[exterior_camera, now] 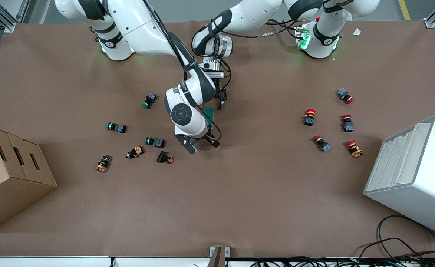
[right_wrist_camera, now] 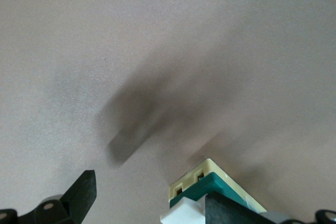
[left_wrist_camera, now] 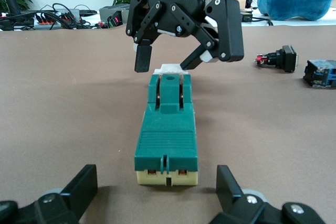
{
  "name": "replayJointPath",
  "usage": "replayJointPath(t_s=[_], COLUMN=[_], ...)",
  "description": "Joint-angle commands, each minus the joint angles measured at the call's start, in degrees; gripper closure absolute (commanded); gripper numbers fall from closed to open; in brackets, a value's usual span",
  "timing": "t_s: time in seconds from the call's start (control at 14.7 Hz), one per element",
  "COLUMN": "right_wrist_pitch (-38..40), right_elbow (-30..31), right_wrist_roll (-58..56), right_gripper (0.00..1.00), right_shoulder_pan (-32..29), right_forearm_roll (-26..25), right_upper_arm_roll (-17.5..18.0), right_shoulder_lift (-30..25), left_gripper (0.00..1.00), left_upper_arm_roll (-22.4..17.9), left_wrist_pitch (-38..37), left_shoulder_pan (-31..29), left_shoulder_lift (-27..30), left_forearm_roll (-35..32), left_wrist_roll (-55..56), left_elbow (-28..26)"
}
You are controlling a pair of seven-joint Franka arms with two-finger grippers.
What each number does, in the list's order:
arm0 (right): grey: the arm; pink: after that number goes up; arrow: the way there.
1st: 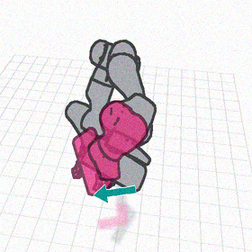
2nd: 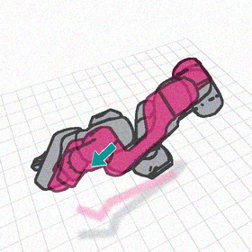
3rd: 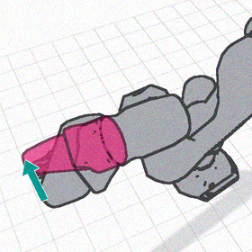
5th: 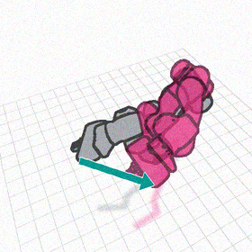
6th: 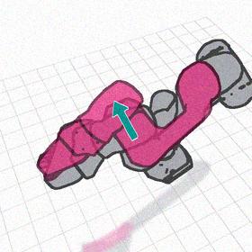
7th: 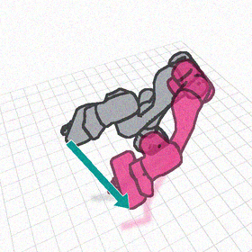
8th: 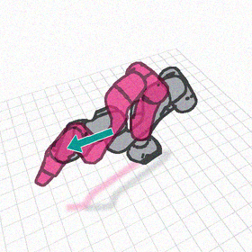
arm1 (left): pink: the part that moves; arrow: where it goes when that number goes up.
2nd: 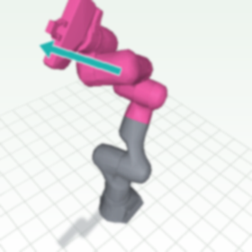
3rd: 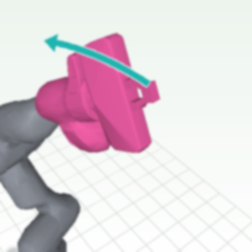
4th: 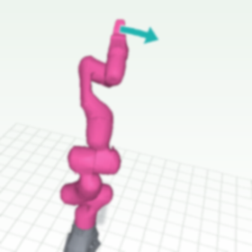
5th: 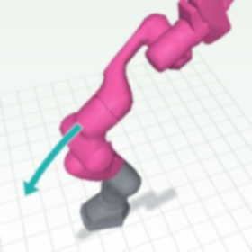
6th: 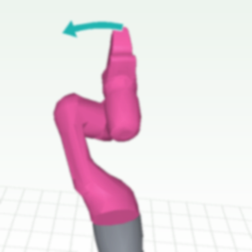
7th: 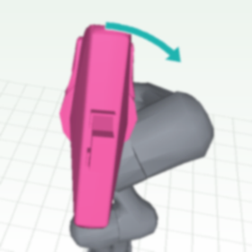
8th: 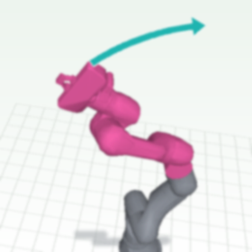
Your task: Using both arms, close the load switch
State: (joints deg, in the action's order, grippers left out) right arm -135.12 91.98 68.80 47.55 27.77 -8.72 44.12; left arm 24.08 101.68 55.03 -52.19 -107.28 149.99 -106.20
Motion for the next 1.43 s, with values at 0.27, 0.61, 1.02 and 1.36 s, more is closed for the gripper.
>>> replayJointPath(t_s=[0.27, 0.61, 1.02, 1.36], right_wrist_pitch=[-7.5, 0.2, 28.7, 40.5], right_elbow=[-5.0, -6.8, -6.6, -6.6], right_wrist_roll=[-4.1, -12.6, -47.1, -71.8], right_gripper=[0.0, 0.0, 0.0, 0.0], right_shoulder_pan=[-1.6, -6.6, -8.8, -8.9], right_forearm_roll=[-0.1, -0.4, -1.0, -9.9], right_upper_arm_roll=[0.7, 0.4, -17.4, -33.4], right_shoulder_lift=[7.6, 4.8, -6.8, -14.7], left_gripper=[0.0, 0.0, 0.0, 0.0], left_upper_arm_roll=[-0.3, 0.2, 1.7, 5.6], left_wrist_pitch=[0.7, 0.9, 1.2, 1.2], left_shoulder_pan=[0.1, 0.0, -0.8, -6.2], left_shoulder_lift=[-1.0, 0.5, 2.9, 10.0], left_forearm_roll=[4.6, 8.3, 15.1, 31.1], left_wrist_roll=[-1.7, -4.1, -9.8, -26.2], left_elbow=[1.3, 1.3, 4.8, 11.6])
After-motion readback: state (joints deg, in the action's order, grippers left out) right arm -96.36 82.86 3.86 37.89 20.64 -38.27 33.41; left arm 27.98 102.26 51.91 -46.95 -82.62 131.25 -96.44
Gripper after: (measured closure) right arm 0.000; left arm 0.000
